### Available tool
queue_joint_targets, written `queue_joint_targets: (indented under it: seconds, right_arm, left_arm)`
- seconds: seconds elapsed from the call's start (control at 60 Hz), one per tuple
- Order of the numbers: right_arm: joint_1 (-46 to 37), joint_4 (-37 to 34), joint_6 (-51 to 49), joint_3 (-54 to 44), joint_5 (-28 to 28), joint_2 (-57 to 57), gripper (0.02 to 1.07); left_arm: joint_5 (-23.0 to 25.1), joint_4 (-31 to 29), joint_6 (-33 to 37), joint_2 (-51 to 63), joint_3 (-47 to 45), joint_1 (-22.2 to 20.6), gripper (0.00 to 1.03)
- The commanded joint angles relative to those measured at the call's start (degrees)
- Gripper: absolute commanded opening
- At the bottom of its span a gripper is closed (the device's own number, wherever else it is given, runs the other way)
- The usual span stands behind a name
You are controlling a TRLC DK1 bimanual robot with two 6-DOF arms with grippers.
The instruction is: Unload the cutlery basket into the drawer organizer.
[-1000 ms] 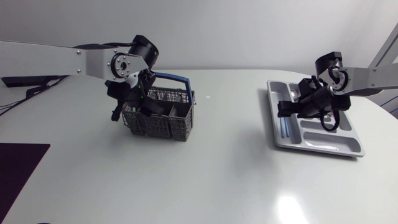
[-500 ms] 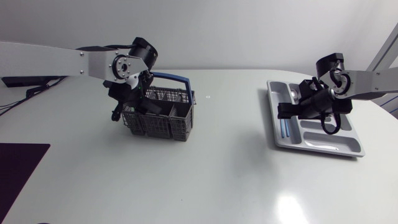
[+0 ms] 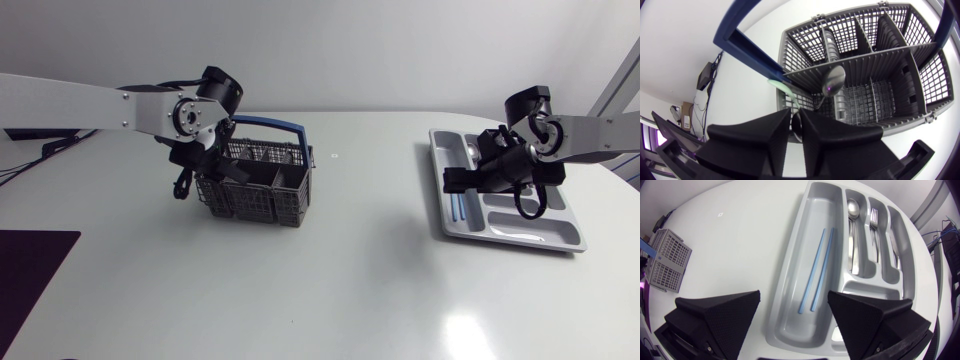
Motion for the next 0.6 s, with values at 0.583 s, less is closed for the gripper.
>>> queue_joint_targets:
  seconds: [0.583]
  right_arm:
    - [3.2,0.1,-1.6,-4.5,2.2,-8.1,1.02]
  left_arm:
    - [-9.8,4.5,9.3,-15.0,-4.8,-6.6,0.04]
